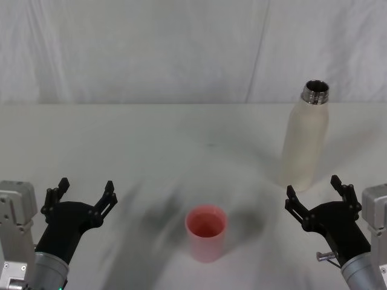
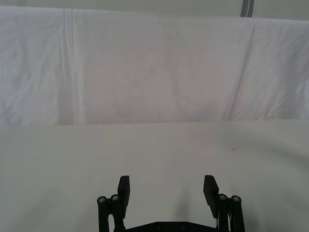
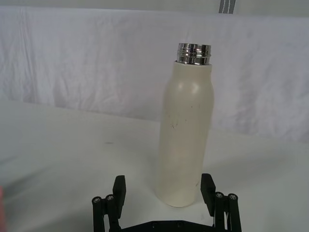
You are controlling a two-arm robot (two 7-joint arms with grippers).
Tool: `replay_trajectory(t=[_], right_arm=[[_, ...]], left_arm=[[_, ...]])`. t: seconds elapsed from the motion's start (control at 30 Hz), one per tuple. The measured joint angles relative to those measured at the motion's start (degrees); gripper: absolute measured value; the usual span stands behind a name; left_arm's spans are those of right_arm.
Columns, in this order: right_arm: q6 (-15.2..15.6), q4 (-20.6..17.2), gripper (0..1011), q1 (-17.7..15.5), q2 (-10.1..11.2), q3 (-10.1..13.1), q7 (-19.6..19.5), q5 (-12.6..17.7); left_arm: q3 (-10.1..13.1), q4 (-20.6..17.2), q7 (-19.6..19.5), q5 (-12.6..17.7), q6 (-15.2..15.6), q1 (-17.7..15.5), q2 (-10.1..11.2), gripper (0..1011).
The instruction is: Grasp the thermos with one hand and pour water into the cup lid.
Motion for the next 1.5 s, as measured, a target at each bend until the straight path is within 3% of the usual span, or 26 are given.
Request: replay_trajectory(t=[1.5], right_arm=[[0.0, 0.0, 1000, 0.0, 0.0, 0.0, 0.0, 0.0]], left_arm=[[0.0, 0.0, 0.0, 0.0, 0.0, 0.0, 0.0, 1001]])
